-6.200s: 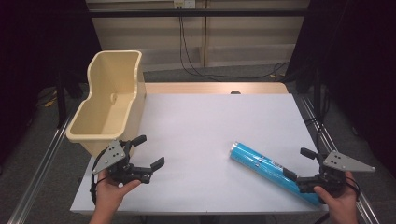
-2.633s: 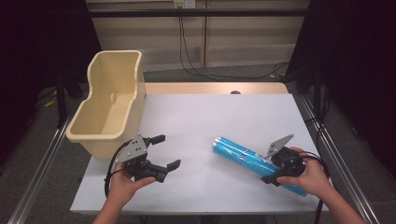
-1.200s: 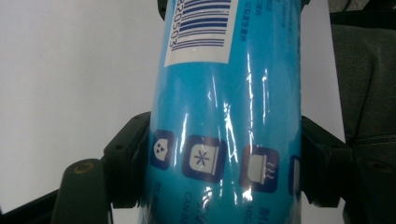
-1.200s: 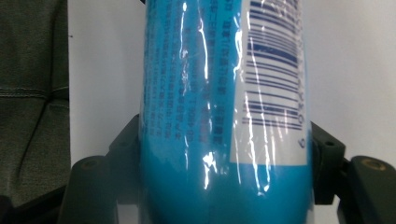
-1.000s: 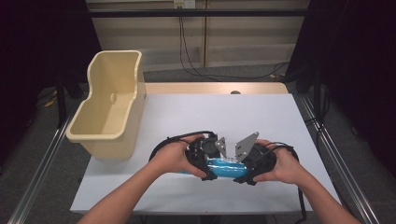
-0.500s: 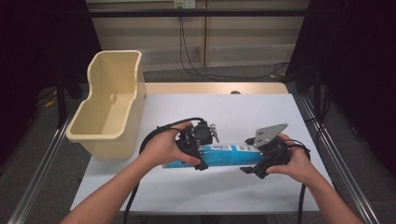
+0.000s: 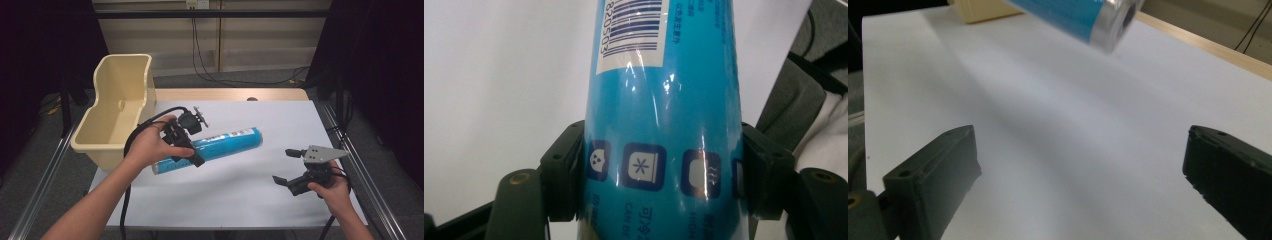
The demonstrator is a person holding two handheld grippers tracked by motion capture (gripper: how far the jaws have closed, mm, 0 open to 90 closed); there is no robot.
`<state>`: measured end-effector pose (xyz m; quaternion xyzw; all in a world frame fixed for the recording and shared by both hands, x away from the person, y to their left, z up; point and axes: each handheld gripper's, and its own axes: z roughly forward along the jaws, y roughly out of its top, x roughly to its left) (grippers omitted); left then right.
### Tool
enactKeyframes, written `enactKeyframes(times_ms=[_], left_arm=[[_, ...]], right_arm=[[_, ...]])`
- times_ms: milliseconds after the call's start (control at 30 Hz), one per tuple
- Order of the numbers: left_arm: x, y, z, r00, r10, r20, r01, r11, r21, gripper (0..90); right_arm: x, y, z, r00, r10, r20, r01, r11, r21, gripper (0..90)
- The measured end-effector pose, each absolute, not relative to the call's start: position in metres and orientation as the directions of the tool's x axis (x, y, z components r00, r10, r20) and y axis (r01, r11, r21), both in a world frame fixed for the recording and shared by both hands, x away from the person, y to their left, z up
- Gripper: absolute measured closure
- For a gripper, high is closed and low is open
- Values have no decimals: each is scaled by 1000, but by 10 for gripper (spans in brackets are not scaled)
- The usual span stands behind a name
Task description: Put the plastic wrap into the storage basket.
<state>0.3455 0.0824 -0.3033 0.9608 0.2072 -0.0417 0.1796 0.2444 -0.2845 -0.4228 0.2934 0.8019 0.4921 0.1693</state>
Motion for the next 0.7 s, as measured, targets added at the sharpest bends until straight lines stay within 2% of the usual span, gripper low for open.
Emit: enactKeyframes(times_ms=[267,700], left_arm=[[357,111,-285,838,514,-183,544,-760,357,322],[363,156,-259,727,656,-204,675,-630,384,322]], right_arm=[[239,-294,-434,-716,694,76,333,244,911,11],[235,-290,-435,-713,698,64,314,236,920,13]])
